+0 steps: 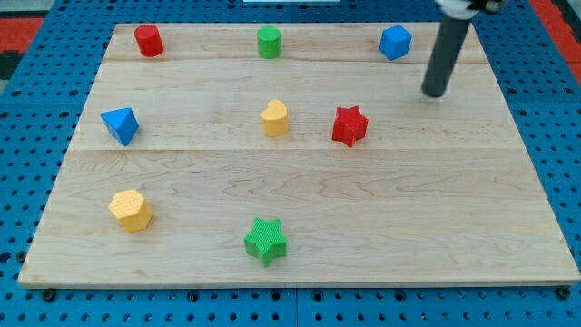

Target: Slide the blue cube in between red star and yellow heart

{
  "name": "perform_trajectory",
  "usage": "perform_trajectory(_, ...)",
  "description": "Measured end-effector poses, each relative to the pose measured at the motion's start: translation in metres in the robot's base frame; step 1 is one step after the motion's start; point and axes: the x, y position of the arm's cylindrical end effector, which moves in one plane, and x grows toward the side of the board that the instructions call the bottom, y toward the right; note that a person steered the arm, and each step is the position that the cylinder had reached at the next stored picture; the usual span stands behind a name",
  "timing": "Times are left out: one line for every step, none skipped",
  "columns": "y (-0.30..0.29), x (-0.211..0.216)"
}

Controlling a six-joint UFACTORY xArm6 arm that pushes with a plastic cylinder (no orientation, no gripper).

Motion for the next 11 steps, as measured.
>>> perform_trajectory(0.059,-0.028)
perform_trajectory(0.091,-0.051)
perform_trajectory(0.084,-0.080)
perform_trajectory(0.030,-0.097)
perform_trajectory(-0.017,-0.110)
perform_trajectory(-0.049,-0.111)
perform_trajectory(-0.097,-0.075)
perform_trajectory(-0.119,-0.076)
perform_trajectory(-0.119,-0.083)
perform_trajectory(-0.120,-0.085)
perform_trajectory(-0.145,-0.055)
